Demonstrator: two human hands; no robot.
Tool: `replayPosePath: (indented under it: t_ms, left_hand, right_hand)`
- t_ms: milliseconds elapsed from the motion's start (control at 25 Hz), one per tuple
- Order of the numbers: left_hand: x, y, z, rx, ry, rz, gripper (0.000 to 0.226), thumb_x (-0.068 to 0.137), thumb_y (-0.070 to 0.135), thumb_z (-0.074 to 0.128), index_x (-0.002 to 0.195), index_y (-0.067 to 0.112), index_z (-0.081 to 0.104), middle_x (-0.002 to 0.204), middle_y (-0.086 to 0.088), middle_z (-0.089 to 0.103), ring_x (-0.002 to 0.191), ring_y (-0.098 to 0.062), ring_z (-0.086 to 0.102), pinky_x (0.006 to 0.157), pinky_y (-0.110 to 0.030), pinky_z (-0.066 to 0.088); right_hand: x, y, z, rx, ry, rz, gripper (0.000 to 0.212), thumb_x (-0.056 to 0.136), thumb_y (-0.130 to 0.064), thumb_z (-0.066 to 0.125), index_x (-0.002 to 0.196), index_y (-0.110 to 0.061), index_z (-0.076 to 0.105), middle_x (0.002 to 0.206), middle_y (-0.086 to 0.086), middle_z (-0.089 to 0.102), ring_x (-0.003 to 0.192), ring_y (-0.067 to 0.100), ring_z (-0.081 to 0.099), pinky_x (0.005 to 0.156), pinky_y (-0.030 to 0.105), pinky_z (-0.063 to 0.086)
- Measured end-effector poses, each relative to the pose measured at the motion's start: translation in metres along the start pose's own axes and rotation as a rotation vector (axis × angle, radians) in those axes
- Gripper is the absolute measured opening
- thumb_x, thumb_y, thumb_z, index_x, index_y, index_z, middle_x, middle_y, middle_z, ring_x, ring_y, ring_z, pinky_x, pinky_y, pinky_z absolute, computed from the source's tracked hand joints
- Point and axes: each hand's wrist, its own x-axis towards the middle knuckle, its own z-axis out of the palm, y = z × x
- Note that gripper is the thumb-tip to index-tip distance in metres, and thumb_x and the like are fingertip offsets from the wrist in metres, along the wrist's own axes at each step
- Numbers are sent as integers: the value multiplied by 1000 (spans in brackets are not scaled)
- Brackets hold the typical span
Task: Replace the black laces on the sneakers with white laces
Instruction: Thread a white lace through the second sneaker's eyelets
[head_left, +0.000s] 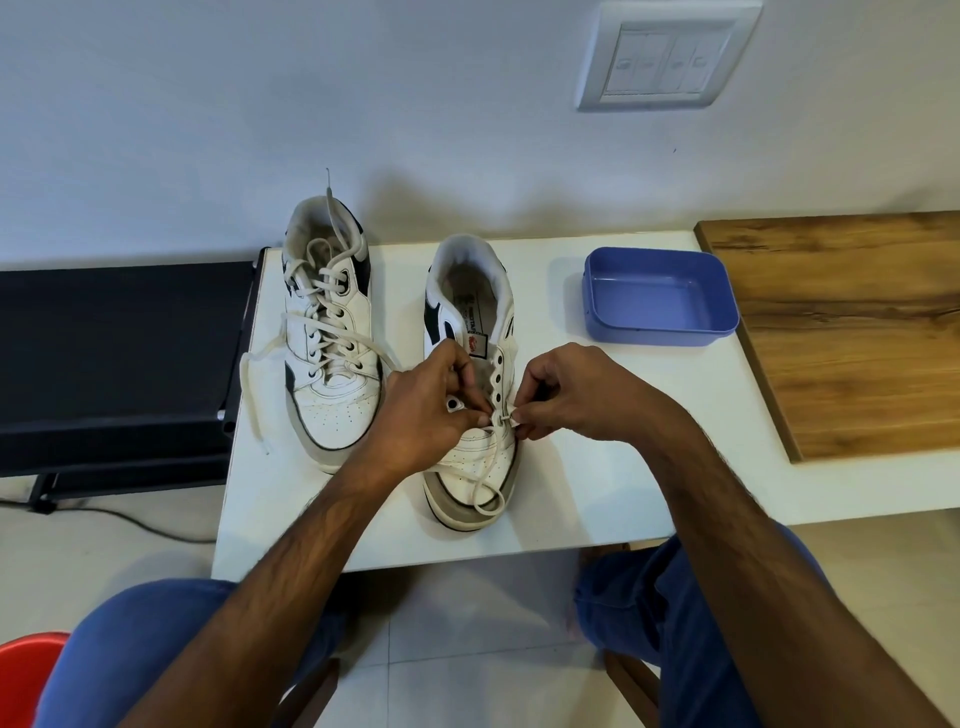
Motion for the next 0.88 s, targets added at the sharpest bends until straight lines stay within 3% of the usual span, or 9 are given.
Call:
replayPosePath:
  t_ms: [120,240,400,600,880]
  left_hand:
    - [0,1,0,10,-3,-14,46,78,5,83,88,25,43,79,13,76,88,4,69,97,-36,49]
    - [1,0,5,38,39,-2,55,76,6,83,82,39,40,79,14,74,87,-1,70,97,-47,49]
    - [-1,-1,9,49,77,-6,62,75,7,82,78,51,38,80,15,71,88,-5,68,101,-57,44]
    - [1,-1,6,40,46,-3,61,76,9,83,80,50,37,82,26,72,91,-1,69,104,-57,41]
    - [-1,0,-3,8,-37,-16,46,77,12,80,88,34,41,81,22,74,89,5,68,107,-56,40]
  right_hand:
    - [0,-3,5,-71,33,-4,5,85,-3,73,82,-6,71,76,5,77,70,14,76,78,51,62]
    - [0,-5,9,-156,83,-2,9,83,-4,72,80,-11,68,74,3,76,67,12,75,72,50,62]
    - [0,-4,9,-142,66,4,6,84,-5,72,84,-10,69,76,2,76,67,10,75,76,48,63]
    - [0,-4,5,-100,30,-32,5,87,-7,76,88,-4,72,81,4,77,70,11,76,77,34,63]
    - [-2,4,-5,16,-84,-62,10,87,1,74,97,1,76,89,10,78,80,17,77,74,23,61]
